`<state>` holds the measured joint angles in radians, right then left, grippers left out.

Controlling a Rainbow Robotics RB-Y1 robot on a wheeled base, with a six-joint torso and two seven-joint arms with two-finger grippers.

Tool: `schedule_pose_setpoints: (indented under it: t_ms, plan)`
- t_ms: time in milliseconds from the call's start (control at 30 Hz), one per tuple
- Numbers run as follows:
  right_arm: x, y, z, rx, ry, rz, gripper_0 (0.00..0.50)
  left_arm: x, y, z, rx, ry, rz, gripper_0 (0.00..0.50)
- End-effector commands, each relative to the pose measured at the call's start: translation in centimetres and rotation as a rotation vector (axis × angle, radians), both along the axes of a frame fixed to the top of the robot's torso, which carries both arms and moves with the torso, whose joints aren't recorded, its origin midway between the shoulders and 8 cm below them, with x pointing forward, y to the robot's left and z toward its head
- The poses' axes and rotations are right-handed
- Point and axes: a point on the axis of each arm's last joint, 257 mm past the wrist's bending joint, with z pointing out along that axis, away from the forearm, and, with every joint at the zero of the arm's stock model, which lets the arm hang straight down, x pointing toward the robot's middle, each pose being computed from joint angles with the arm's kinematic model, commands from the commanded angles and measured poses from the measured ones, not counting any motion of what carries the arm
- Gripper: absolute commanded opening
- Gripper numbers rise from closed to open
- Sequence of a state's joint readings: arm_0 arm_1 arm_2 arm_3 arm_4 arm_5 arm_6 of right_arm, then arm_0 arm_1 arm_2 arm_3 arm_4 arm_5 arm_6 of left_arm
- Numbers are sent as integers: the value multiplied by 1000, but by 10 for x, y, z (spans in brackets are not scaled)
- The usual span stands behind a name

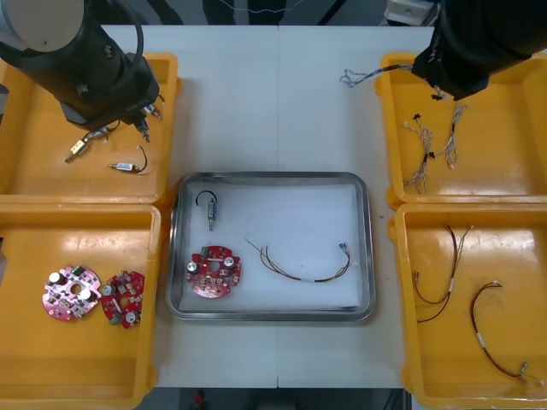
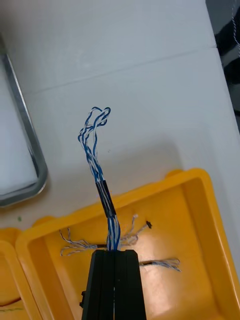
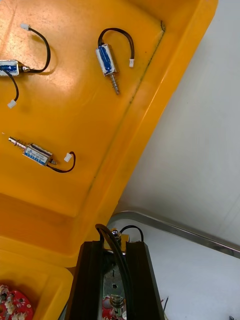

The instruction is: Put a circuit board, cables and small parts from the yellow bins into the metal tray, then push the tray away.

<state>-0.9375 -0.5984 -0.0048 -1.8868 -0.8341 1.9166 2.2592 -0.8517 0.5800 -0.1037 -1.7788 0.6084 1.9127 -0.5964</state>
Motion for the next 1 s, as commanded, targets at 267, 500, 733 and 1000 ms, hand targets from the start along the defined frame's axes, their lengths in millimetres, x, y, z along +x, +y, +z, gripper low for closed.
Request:
schedule_pose_setpoints:
  t_ms: [267, 500, 733, 1000]
  plan:
    - [-31, 89, -36, -63, 1, 193, 0, -2, 2, 12, -62, -25, 59, 1]
    - [-44, 98, -88, -160, 39, 215, 0, -2, 1, 12, -63, -24, 56, 1]
    - [-54, 95, -138, -251, 118, 225, 0, -2, 2, 13, -65, -26, 54, 1]
    - [-61, 91, -169, -294, 177, 227, 0, -3, 1, 15, -80, -25, 51, 1]
